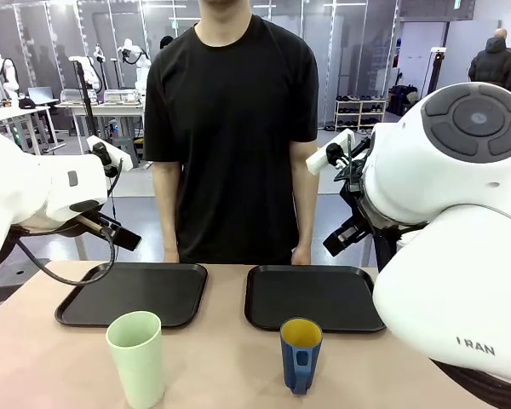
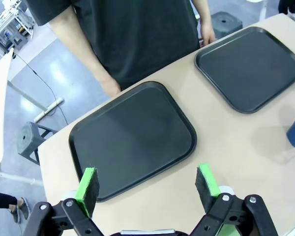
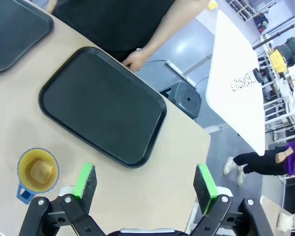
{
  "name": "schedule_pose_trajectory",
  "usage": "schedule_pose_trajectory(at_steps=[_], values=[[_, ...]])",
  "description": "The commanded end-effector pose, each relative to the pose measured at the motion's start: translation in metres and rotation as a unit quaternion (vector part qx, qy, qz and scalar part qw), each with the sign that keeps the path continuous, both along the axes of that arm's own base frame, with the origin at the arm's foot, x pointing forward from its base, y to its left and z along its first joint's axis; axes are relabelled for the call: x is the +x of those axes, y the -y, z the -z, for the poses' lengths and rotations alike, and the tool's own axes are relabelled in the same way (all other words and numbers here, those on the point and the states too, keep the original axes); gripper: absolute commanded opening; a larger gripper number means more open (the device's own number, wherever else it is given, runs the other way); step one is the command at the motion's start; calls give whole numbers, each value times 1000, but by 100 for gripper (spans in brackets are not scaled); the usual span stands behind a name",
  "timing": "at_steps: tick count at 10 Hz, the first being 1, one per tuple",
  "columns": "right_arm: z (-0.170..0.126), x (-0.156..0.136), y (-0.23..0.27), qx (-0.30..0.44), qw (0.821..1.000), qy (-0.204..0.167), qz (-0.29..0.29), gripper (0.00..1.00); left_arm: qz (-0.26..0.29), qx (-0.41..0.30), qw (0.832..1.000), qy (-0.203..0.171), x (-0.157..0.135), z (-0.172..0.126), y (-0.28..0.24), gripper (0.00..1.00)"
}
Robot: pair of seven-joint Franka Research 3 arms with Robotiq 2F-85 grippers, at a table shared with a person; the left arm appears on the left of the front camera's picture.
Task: Sort and store the cups by type.
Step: Pick up the Reusable plastic cup.
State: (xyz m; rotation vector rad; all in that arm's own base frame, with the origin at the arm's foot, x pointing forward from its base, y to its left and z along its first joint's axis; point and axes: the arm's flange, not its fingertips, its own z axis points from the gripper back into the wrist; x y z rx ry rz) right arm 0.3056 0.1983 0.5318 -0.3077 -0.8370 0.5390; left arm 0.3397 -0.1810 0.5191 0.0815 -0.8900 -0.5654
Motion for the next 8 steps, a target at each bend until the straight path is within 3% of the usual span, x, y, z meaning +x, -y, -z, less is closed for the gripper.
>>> schedule_pose_trajectory(at_steps=[1,3,5,8], values=[[10,0,0,-4,1000,-2,17,100,-16,12,1000,-3,-5,11,0,100],[15,20,21,-9,1000,-1,2,100,-28,14,999,-8,5,18,-12,100],[27,43,55,11,999,-46,10,100,-53,8,998,-17,28,34,-42,100],[46,81,115,22,994,-57,93,100,-102,-12,993,-52,67,71,-106,100]])
